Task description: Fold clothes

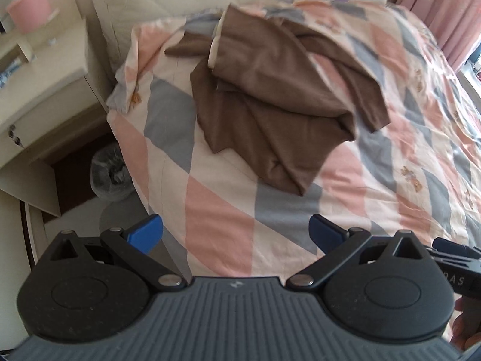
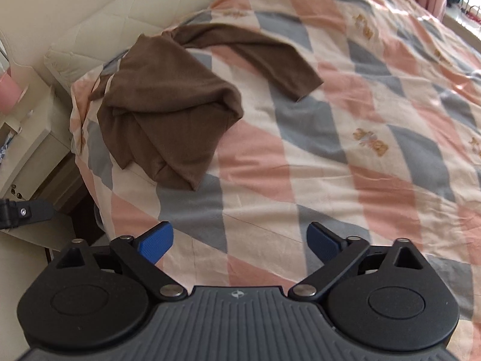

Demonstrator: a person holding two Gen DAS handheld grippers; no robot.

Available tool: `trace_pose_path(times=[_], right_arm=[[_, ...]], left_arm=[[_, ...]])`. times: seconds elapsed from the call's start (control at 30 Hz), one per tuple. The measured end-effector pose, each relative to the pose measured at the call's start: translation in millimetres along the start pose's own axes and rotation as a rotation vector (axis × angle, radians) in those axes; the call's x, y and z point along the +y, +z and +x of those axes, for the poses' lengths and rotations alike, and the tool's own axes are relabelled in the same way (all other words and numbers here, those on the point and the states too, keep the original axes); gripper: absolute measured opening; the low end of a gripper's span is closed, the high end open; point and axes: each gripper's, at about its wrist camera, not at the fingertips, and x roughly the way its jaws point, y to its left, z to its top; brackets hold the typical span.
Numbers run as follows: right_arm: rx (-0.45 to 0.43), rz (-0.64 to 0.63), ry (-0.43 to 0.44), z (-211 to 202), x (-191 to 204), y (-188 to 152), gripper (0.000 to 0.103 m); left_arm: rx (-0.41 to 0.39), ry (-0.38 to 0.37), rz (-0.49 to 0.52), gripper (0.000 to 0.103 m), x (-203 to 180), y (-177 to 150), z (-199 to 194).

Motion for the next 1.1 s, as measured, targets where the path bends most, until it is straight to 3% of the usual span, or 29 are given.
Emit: trace_pose_path(times=[0.1,0.17,0.33,0.43,0.6,0.77,0.93,1.1], right_arm=[[-0.020,0.000,-0.010,15,12,12,0.095],[-0.044,-0.013,-0.029,23,18,22,0.101],[-0.035,-0.034,-0.068,51,23,49,0.101],[-0.027,-0.050,-0.077,70,24,64,0.100],[-0.014,-0.113,-0.073,108,28,95,0.095],[-0.036,-0.190,-0.064,143,38,130,0.096],[-0.026,-0.304,-0.079,184,45,155,0.095],[-0.008,-0.407,-0.058,210,53,165,0.094]], left_arm=[[0.043,-0.067,-0.029,0.101,16,24,24],[0.061,-0.085,-0.049,0.100,25,40,39],[0.076,-0.116,-0.102,0.098,42,77,75],[0.092,-0.154,-0.189,0.092,56,101,98],[0.136,-0.228,-0.369,0.094,79,140,140],[0.135,-0.181,-0.457,0.095,95,169,184],[0.140,-0.132,-0.551,0.095,117,175,216],[0.171,-0.297,-0.726,0.095,127,173,235]])
